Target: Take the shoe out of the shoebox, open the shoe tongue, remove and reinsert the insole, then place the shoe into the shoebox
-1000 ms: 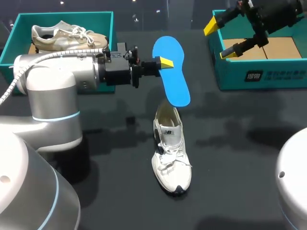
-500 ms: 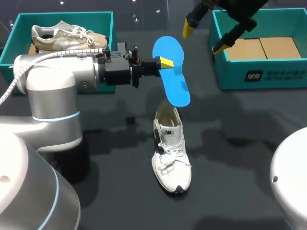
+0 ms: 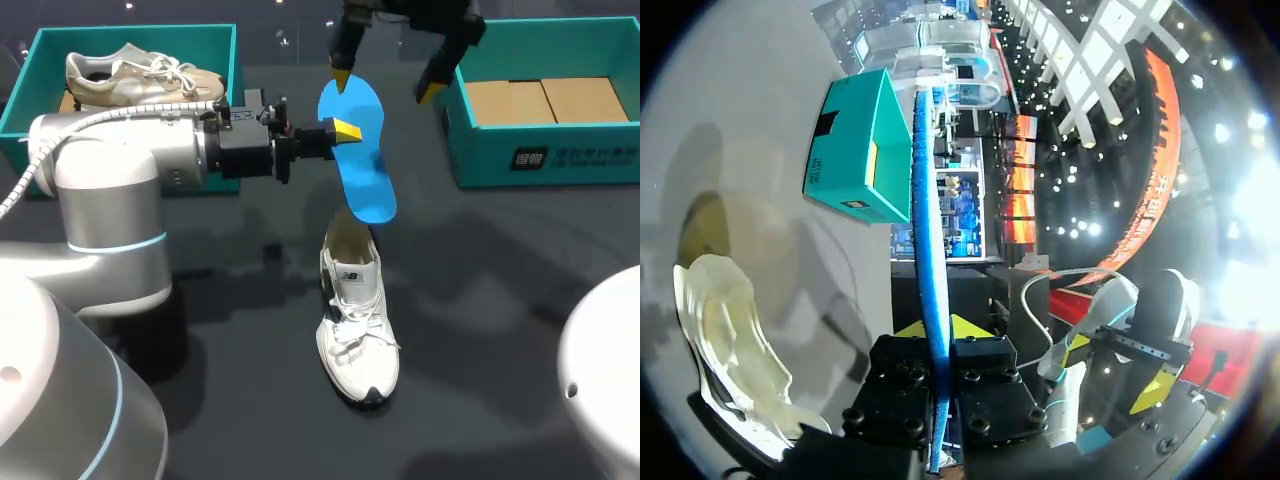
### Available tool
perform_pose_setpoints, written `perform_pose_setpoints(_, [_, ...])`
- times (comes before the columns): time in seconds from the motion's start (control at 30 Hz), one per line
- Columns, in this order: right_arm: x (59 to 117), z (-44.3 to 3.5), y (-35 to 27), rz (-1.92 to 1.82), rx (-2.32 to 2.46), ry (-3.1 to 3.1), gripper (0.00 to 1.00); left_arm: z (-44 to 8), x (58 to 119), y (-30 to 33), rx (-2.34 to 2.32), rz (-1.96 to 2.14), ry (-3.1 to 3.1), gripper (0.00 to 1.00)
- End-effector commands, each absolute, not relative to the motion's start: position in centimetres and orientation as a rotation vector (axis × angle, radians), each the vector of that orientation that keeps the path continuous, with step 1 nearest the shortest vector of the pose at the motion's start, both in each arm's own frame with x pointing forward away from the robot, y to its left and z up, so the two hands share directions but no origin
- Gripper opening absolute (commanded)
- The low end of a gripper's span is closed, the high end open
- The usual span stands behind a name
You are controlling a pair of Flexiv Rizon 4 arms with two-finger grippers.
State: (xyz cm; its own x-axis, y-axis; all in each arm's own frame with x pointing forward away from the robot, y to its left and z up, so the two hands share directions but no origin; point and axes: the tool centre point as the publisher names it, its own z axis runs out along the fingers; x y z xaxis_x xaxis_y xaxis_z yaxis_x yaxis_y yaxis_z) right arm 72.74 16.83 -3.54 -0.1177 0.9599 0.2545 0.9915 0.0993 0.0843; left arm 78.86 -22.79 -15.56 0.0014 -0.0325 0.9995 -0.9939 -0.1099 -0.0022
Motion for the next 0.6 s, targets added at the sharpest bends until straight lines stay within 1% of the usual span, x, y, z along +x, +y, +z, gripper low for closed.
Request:
perform_pose_setpoints(0.03, [72.8, -3.6, 18.2, 0.002, -2.191, -2.413, 1.00, -15.6, 78.8, -22.9, 1.316, 1.275, -1.179, 0.00])
perform_pose_setpoints(0.2, [72.4, -4.0, 19.0, 0.063, -2.207, -2.433, 1.00, -15.6, 78.8, -22.9, 1.316, 1.275, -1.179, 0.00])
perform_pose_setpoints(0.6, [71.8, -4.1, 19.2, 0.018, -2.198, -2.440, 1.00, -15.6, 78.8, -22.9, 1.316, 1.275, -1.179, 0.00])
